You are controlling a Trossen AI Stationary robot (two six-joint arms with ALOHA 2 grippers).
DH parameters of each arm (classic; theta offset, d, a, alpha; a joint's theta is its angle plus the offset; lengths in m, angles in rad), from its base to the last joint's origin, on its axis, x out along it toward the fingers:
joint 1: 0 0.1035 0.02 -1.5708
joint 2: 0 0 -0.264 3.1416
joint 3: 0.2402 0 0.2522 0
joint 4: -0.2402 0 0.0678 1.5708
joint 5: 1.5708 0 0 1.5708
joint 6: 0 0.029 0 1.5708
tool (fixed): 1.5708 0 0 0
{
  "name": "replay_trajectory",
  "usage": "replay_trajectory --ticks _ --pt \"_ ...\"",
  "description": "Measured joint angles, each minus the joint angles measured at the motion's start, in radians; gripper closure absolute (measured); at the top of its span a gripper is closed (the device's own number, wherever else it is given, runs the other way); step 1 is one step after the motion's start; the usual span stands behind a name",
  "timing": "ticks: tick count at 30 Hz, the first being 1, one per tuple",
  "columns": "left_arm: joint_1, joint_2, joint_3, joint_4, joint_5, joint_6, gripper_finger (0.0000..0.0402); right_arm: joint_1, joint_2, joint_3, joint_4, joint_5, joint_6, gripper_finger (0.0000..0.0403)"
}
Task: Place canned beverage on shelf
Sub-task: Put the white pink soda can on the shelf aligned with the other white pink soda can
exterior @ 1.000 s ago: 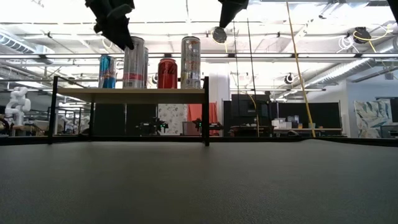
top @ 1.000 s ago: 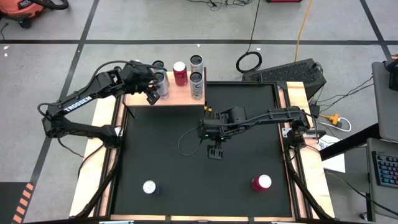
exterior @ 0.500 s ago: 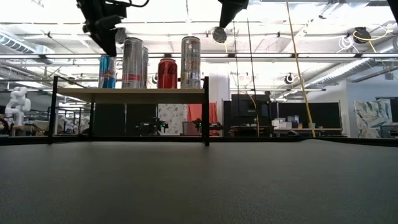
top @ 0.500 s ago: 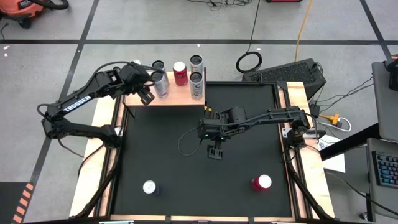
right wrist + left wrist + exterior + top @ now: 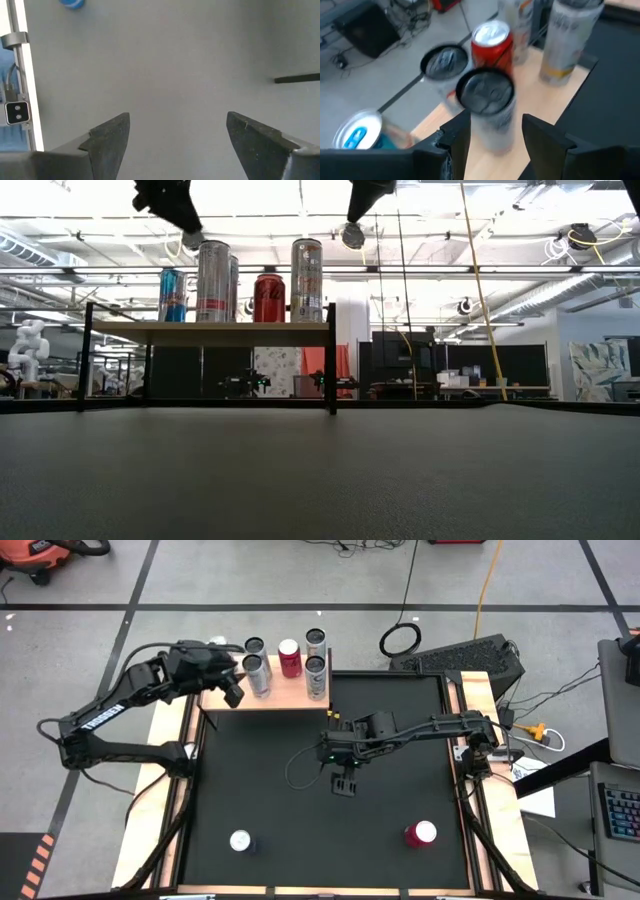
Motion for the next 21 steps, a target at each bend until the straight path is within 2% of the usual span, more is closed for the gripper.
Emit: replay_trajectory --ticks 7,21 --pt "-0.029 0.029 0.0 0.136 0.024 0.036 0.0222 -0.001 0.0 0.0 0.007 0.0 -0.009 0.0087" --pt "-0.029 0.131 0.0 0.137 -0.022 0.088 0.0222 -0.001 0.0 0.0 0.006 0.0 -0.016 0.0087"
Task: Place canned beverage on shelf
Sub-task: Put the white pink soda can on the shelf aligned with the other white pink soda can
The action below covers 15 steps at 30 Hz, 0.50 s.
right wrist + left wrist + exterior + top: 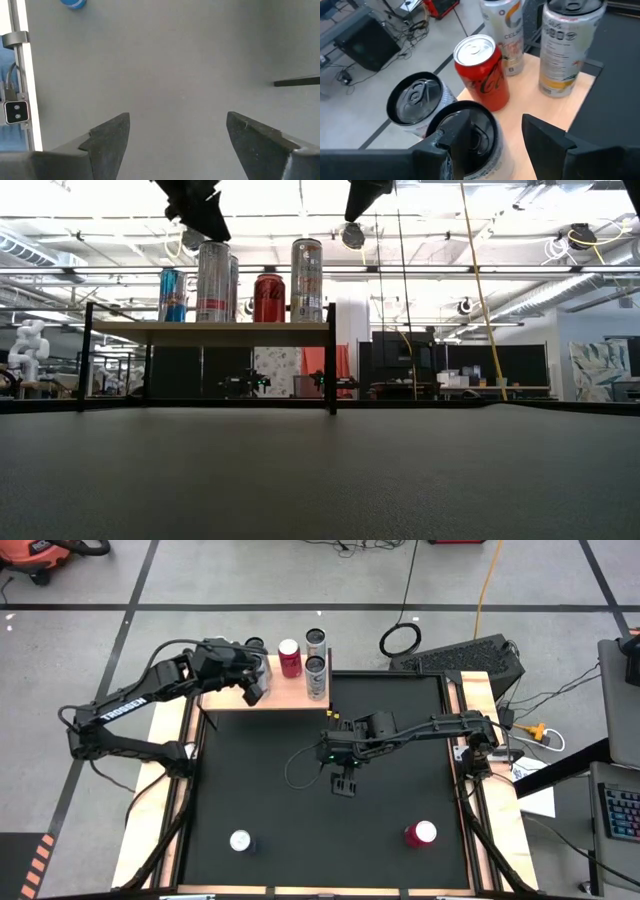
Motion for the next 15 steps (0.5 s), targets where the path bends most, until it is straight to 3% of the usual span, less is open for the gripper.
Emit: replay_trajectory --ticks 15 --pt "0.001 0.0 0.0 -0.053 -0.035 0.023 0.0222 0.0 0.0 0.0 0.0 0.0 0.0 0.0087"
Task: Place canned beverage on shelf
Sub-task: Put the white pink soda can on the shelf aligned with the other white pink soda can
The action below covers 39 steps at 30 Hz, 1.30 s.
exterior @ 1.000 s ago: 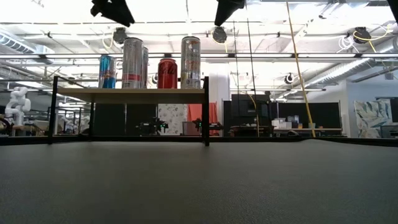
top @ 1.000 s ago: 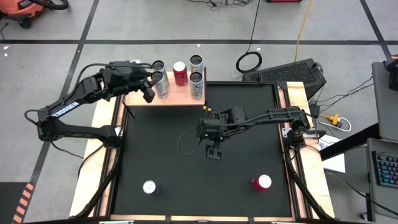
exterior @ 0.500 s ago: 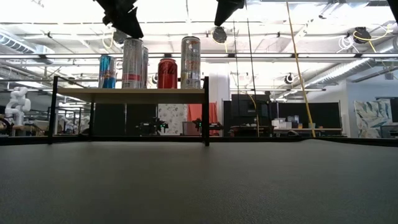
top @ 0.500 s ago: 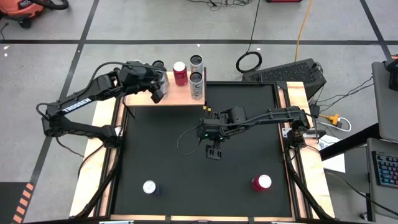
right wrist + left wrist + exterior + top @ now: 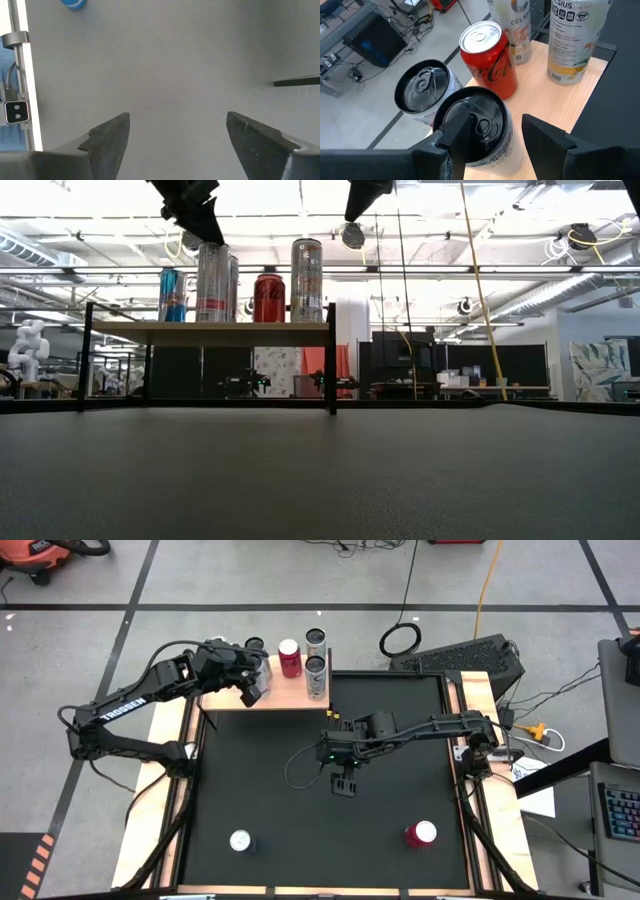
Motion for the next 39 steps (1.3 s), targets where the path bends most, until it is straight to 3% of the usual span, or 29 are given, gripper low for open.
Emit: replay_trajectory --ticks 19,39 --pt "0.0 -0.001 0.0 -0.013 0.001 0.054 0.0222 0.0 0.0 0.0 0.0 0.0 -0.008 0.0087" --pt "-0.001 -0.091 0.0 -0.068 0.018 0.067 0.0222 0.0 0.0 0.0 0.0 0.0 0.008 0.0087"
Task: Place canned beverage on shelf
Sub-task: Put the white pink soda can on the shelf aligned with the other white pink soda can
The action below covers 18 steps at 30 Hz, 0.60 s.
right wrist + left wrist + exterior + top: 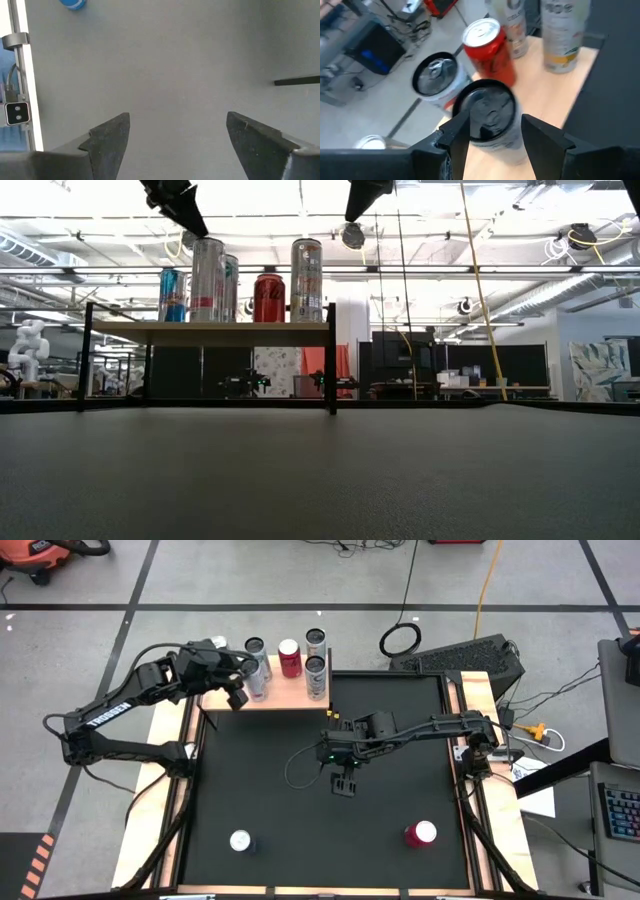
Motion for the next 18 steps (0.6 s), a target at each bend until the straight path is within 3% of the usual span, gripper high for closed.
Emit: replay_trajectory --ticks 4,18 --pt "0.0 0.002 0.0 0.019 0.066 -0.02 0.0222 0.0 0.0 0.0 0.001 0.0 -0.006 0.0087" --pt "0.001 0.054 0.0 0.033 0.064 -0.023 0.0222 0.0 0.0 0.0 0.022 0.0 -0.024 0.0087"
